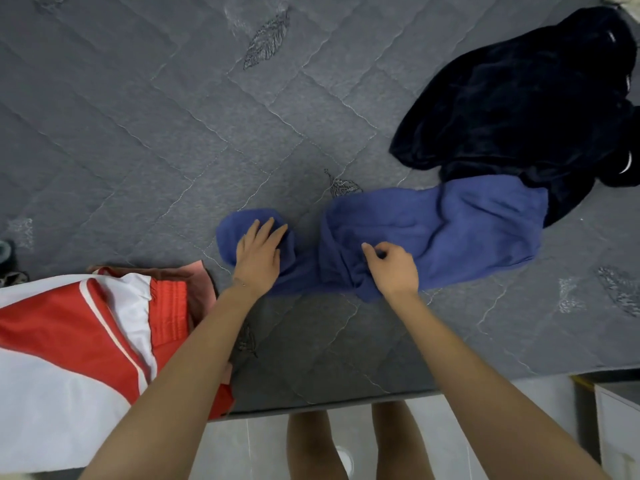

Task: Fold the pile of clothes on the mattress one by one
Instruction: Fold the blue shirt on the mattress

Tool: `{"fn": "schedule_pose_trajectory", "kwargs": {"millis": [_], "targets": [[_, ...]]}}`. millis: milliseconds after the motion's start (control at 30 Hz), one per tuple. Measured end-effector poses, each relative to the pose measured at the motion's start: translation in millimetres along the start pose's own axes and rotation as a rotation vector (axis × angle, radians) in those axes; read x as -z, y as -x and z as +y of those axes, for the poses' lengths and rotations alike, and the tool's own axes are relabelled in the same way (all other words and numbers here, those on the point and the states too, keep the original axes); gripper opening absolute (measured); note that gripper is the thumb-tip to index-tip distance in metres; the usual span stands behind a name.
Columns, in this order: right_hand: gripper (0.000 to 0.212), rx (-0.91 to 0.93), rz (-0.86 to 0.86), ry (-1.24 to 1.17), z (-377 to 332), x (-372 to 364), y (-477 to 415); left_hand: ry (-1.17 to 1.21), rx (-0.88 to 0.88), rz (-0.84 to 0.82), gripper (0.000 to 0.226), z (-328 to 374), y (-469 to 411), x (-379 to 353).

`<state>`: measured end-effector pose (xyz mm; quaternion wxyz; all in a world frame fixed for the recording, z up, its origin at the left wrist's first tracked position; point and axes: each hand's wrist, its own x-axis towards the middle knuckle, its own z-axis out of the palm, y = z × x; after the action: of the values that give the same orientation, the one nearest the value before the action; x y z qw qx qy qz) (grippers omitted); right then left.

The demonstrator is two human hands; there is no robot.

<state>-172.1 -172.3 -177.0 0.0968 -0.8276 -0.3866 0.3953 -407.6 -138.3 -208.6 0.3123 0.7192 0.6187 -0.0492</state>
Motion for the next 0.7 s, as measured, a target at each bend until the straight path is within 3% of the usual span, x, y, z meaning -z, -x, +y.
{"fn": "schedule_pose_trajectory", "kwargs": {"millis": [133,200,333,433,500,600,700], "targets": [[0.022,-0.096,0.030,0.324,18.7,11.4,-14.3,-0.064,-0.028,-0.014,0.048,10.8,-7.6,2.9],[0.023,-0.104,0.057,0.391,21.2,13.5,-17.2,-0.134,-0.010,-0.017,0.048,11.4,-9.4,3.8],[0.044,0.207,0.108,0.346,8.9,0.8,-22.8,-0.222,0.068,-0.012,0.052,-1.5,-17.1,9.0],[0.057,0.503,0.072,0.275,-11.4,-17.1,-28.3,-0.297,0.026,-0.034,0.051,-10.4,-23.1,17.1],[0.061,0.591,-0.021,0.356,-25.1,-26.7,-34.5,-0.308,-0.011,-0.009,0.040,-13.4,-25.7,18.4],[0.056,0.688,-0.215,0.572,-43.0,-37.4,-41.1,-0.196,-0.032,0.154,0.018,-20.7,-29.8,22.5],[0.051,0.730,-0.347,0.674,-46.5,-46.8,-47.5,0.095,0.111,0.264,0.006,-26.2,-33.0,39.6]]}}
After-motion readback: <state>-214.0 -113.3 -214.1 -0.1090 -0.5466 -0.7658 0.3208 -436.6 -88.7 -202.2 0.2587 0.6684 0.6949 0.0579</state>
